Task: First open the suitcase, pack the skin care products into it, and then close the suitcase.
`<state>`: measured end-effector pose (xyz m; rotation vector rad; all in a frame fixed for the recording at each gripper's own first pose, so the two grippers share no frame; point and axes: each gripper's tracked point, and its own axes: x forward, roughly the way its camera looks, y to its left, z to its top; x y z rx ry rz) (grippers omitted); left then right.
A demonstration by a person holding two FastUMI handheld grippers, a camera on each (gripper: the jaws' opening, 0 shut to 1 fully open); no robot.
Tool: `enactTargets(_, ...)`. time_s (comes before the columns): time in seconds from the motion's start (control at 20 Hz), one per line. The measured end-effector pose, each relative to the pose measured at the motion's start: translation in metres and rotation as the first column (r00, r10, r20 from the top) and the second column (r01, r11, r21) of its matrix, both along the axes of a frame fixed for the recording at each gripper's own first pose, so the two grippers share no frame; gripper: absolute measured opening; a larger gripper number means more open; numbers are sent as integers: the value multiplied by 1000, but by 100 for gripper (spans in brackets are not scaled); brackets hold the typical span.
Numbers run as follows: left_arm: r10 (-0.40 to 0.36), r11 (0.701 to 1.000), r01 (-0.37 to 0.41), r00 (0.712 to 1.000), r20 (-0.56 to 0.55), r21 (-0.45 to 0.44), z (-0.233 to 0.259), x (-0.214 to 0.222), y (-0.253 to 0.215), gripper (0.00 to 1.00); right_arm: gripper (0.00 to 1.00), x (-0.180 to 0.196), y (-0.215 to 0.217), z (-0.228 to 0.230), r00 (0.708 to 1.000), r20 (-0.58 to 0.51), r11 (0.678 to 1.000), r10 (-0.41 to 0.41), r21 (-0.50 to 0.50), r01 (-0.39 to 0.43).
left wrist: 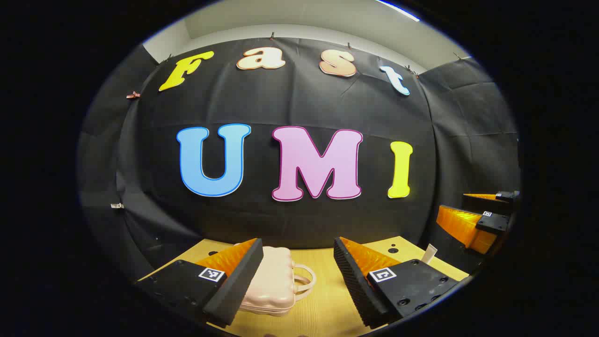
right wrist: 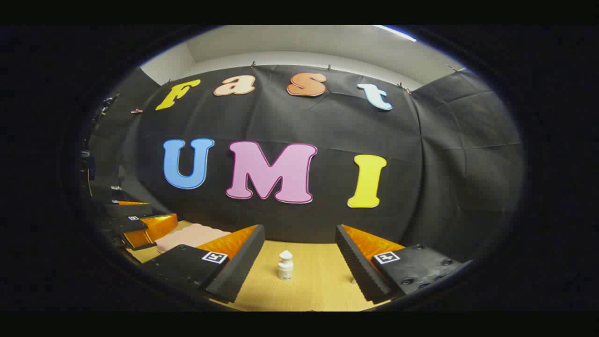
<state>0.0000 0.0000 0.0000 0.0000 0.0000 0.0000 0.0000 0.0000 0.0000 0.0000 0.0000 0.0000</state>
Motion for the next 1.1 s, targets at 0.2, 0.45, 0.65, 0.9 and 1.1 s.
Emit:
enactTargets(0.2, 0, 1000, 0, 1000, -5, -13, -4, 4, -5, 96, 97, 5, -6, -6, 1000, -10, 1000, 3, -3, -3)
enactTargets(0.45, 7, 1000, -7, 1000, -7, -9, -11, 10, -11, 96, 96, 10, -8, -20, 999, -37, 999, 30, 17, -29)
enactTargets(0.65, 3, 1000, -4, 999, -32, -23, -20, 15, -19, 96, 97, 12, -13, -28, 999, -41, 1000, 28, 12, -27)
enactTargets(0.9, 7, 1000, -6, 999, -51, 7, -30, 17, -20, 96, 97, 13, -14, -32, 998, -48, 999, 37, 0, -37)
enactTargets(1.1, -16, 1000, 15, 996, -85, -15, -48, 34, -28, 96, 97, 14, -20, -35, 998, -58, 999, 34, 0, -34)
